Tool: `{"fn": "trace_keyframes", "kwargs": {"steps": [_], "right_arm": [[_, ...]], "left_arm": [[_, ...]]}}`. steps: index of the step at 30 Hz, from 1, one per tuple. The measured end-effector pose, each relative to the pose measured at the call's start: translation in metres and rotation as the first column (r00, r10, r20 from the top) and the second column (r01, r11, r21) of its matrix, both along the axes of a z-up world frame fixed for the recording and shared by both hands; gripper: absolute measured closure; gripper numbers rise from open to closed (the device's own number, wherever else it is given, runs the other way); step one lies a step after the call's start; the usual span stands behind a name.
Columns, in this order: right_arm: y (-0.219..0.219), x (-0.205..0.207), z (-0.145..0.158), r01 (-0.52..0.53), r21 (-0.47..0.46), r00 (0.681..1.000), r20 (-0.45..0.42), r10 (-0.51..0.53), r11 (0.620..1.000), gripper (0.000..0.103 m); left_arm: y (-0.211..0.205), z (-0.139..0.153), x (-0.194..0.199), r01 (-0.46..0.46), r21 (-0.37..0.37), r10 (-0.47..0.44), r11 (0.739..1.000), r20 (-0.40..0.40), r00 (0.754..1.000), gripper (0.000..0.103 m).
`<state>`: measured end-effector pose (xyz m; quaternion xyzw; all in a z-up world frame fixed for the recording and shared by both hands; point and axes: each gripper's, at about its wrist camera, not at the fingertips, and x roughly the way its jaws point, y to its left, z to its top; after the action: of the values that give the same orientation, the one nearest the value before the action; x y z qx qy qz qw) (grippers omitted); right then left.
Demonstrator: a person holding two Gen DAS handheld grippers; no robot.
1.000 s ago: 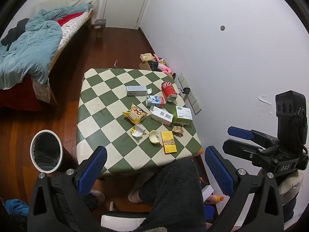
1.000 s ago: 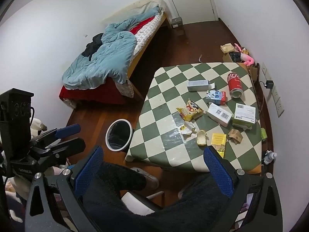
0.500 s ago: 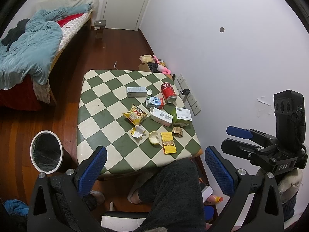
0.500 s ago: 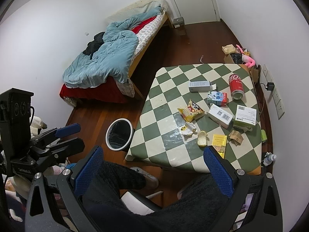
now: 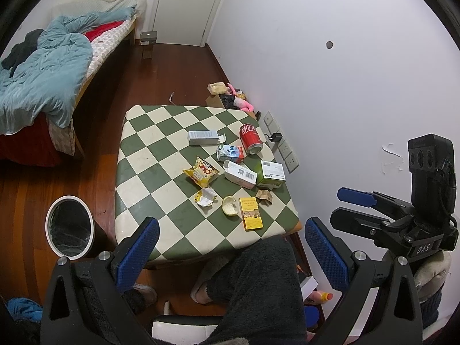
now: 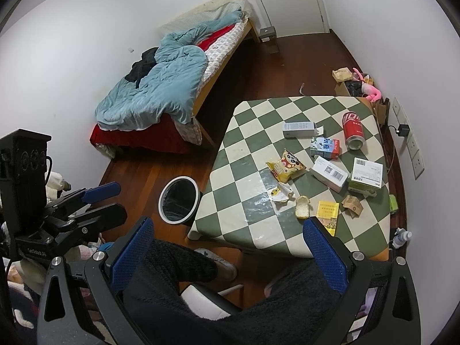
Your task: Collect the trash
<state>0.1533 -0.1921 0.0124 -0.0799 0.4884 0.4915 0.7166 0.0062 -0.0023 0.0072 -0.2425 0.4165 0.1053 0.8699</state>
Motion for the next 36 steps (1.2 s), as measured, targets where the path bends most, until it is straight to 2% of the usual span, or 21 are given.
{"fn": "trace_keyframes", "kwargs": {"steps": [36], "right_arm": [[0.0009,-0.0027,0.0027,-0.001,0.004,1.0,0.001,0.001,1.0,0.0]], "left_arm": [[-0.001,-0.0007,-0.0019,-0.001,0.0,0.001,1.0,0.005,1.0,0.0]]}}
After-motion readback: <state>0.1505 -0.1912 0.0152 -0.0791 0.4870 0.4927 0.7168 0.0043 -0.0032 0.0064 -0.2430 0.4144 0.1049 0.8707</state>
